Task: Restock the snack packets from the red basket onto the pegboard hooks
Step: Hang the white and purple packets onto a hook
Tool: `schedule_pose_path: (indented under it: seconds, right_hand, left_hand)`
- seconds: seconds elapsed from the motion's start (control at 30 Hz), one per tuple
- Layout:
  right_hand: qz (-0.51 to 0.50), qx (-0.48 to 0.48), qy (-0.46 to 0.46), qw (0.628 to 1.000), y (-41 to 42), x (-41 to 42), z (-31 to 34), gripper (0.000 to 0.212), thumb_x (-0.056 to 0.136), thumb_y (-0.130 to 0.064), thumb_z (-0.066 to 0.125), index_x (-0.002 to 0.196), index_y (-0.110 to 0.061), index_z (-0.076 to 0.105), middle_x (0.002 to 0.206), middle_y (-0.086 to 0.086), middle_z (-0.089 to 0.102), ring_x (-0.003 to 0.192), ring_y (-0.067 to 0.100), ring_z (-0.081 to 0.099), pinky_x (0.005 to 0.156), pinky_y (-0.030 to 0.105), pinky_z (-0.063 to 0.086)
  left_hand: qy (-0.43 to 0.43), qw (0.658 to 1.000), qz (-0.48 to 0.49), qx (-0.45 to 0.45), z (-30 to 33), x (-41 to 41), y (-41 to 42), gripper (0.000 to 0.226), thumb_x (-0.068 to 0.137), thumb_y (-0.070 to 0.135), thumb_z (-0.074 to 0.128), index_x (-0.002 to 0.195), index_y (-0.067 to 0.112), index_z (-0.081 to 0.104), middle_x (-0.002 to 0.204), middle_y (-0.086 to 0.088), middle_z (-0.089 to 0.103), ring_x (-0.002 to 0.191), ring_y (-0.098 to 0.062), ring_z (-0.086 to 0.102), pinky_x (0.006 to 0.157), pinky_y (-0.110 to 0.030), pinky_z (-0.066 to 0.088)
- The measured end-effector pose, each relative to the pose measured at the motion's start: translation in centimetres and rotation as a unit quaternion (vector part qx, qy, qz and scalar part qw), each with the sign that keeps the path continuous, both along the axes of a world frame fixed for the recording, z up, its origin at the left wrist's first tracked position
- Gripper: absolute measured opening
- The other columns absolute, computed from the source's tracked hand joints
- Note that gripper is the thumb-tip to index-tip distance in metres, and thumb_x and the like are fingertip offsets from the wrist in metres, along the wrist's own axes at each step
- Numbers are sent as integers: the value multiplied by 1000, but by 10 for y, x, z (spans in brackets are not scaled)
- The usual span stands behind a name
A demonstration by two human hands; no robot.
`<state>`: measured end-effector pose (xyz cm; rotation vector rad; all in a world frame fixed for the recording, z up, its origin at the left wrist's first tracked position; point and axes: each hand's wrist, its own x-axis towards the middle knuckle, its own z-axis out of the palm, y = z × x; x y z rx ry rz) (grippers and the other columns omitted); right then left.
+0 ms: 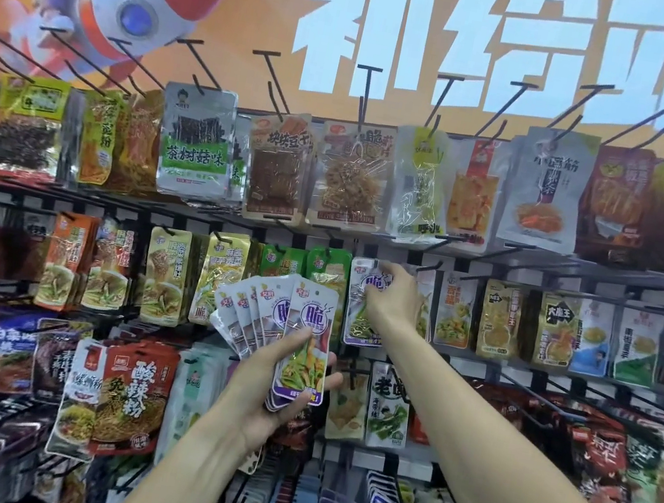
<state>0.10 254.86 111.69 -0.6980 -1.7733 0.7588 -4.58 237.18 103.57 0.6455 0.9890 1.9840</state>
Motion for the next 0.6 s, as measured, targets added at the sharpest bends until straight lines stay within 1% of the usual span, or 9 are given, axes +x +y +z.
schedule_pose_path:
  seconds: [0.07, 0.13, 0.2, 0.23, 0.33, 0.4, 0.47, 0.53, 0.6]
  right_hand:
    - [-10, 3, -31, 999, 4, -4, -1, 55, 96, -5, 69, 148, -20, 54, 150, 2, 57, 126, 27, 60, 105, 33, 46]
    - [-23, 11, -39, 999, 2, -1, -10, 52, 97, -14, 70, 147, -21, 56, 146, 7, 58, 128, 29, 58, 109, 39, 44]
    - [-19, 5, 7, 1000, -12, 12, -23, 44, 97, -28, 69, 140, -25, 60, 140, 6, 59, 125, 26, 57, 108, 41, 45]
    - [2, -7, 45, 999, -22, 23, -32, 38, 98, -34, 69, 134, -26, 62, 134, 2, 61, 122, 21, 58, 102, 38, 48]
    - [129, -74, 133, 980, -59, 53, -54, 37, 93, -44, 75, 121, -23, 61, 112, -6, 65, 100, 9, 66, 68, 21, 53]
    - [175, -100, 137, 970, -67, 58, -66, 43, 87, -41, 82, 116, -27, 54, 112, -2, 66, 92, 11, 70, 57, 25, 56]
    - [164, -106, 128, 972, -65, 56, -72, 44, 83, -40, 86, 110, -32, 51, 113, 2, 66, 93, 17, 73, 63, 33, 57]
    - [152, -109, 125, 974, -60, 55, -72, 42, 82, -36, 87, 108, -31, 54, 111, 6, 67, 89, 21, 75, 68, 40, 60]
    - [166, -119, 138, 969, -57, 57, -72, 38, 84, -29, 87, 109, -27, 58, 110, 9, 68, 86, 20, 74, 69, 34, 63]
  left_hand:
    - [6, 1000, -4, -1, 1, 1, 0, 53, 77, 34, 82, 125, 12, 72, 117, -18, 77, 105, -41, 76, 45, -30, 58]
    - [17, 1000, -3, -2, 2, 2, -2, 46, 78, 33, 82, 120, 16, 74, 114, -16, 79, 104, -40, 77, 46, -29, 59]
    - [24, 1000, -4, -3, 0, 1, -2, 36, 84, 32, 81, 116, 18, 75, 114, -14, 79, 103, -39, 77, 45, -27, 58]
    - [25, 1000, -9, -5, -1, 1, -1, 34, 85, 32, 80, 116, 18, 74, 115, -14, 79, 103, -39, 77, 44, -26, 57]
    - [25, 999, -20, -6, -5, 3, 6, 44, 80, 33, 82, 120, 16, 75, 114, -15, 79, 93, -36, 80, 37, -24, 54]
    - [32, 999, -25, -9, -7, 8, 12, 52, 77, 35, 83, 122, 11, 75, 103, -14, 79, 72, -28, 79, 34, -22, 51]
    - [38, 999, -34, -7, -8, 13, 16, 59, 74, 38, 85, 125, 10, 75, 99, -13, 78, 62, -23, 75, 34, -21, 50]
    - [34, 999, -40, 5, -11, 15, 20, 66, 67, 43, 90, 123, 12, 77, 105, -14, 77, 64, -22, 73, 36, -23, 53]
    - [35, 998, -48, 14, -12, 15, 20, 56, 73, 49, 86, 117, 14, 81, 105, -13, 77, 66, -20, 72, 40, -24, 56]
